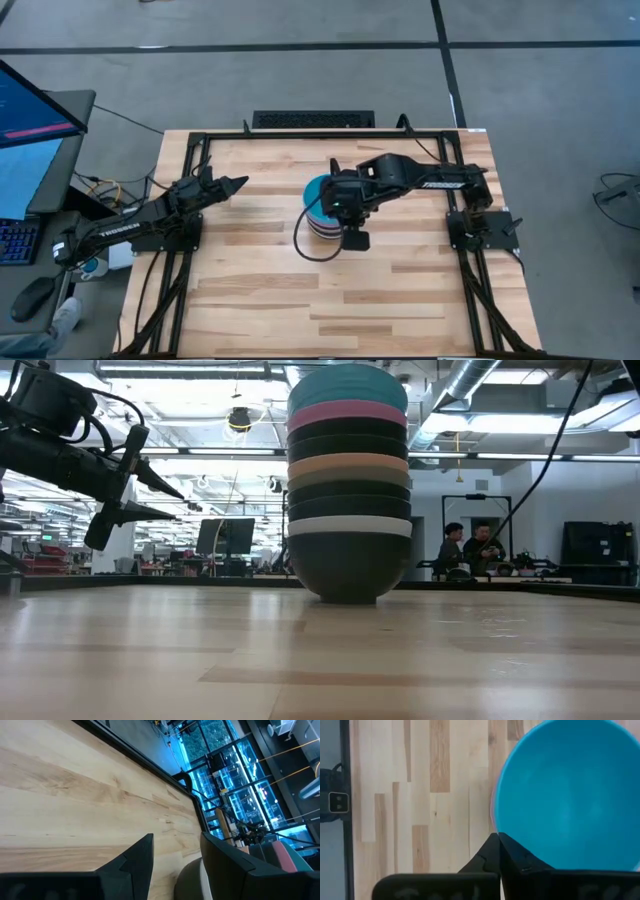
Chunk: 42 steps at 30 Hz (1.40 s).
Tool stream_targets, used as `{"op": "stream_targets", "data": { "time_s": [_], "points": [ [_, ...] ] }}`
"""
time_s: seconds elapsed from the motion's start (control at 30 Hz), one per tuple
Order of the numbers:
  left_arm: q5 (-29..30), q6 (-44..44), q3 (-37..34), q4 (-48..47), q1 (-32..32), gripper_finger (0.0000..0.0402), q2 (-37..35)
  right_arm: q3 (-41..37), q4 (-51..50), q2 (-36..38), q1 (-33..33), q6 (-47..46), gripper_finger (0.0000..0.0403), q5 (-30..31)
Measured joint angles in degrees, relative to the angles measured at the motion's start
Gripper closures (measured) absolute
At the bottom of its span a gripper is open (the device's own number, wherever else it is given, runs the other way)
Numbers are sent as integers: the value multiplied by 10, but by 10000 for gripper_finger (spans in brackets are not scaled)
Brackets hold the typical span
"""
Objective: Nest bowls inside each other
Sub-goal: Stack the blue bowl on top of the pink bowl, then return to Home Position
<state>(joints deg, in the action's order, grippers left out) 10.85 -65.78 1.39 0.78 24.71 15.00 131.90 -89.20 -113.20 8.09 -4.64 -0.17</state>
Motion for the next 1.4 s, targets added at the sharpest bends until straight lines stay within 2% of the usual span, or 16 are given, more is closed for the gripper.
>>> {"op": "stream_targets", "data": {
  "time_s": [0.27, 0.5, 0.63, 0.77, 0.87, 0.9, 1.0, 1.13, 1.2, 1.27, 1.33, 1.4],
  "points": [
    [0, 0, 0, 0, 0, 249, 0, -1, -8, -24, 0, 6, 388, -6],
    [0, 13, 0, 0, 0, 249, 0, 0, -1, -7, -2, 5, 380, 12],
    [1, 13, 0, 0, 0, 249, 0, 0, -7, 17, -3, 1, 382, 75],
    [1, 7, 0, 1, 0, 249, 0, 5, -10, 74, 7, -18, 377, 209],
    [-19, -20, -5, 33, 0, 249, 0, 19, -7, 139, 16, 44, 372, 258],
    [-32, -6, -5, 72, -1, 249, 1, 21, -4, 160, 17, 42, 371, 256],
    [-64, 56, -3, 276, -13, 249, 0, 21, -3, 214, 33, -110, 373, 230],
    [-102, 159, -3, 584, -29, 249, 0, 30, 61, 292, 75, -109, 378, 194],
    [-113, 188, -2, 737, -34, 249, -1, 26, 89, 344, 93, -114, 379, 194],
    [-120, 204, -1, 853, -35, 249, -2, 17, 76, 393, 115, -133, 379, 198],
    [-136, 190, 2, 890, -35, 249, -10, -5, 61, 429, 145, -165, 377, 204],
    [-153, 174, 8, 863, -35, 249, -33, -46, 87, 463, 181, -124, 373, 205]
  ]
}}
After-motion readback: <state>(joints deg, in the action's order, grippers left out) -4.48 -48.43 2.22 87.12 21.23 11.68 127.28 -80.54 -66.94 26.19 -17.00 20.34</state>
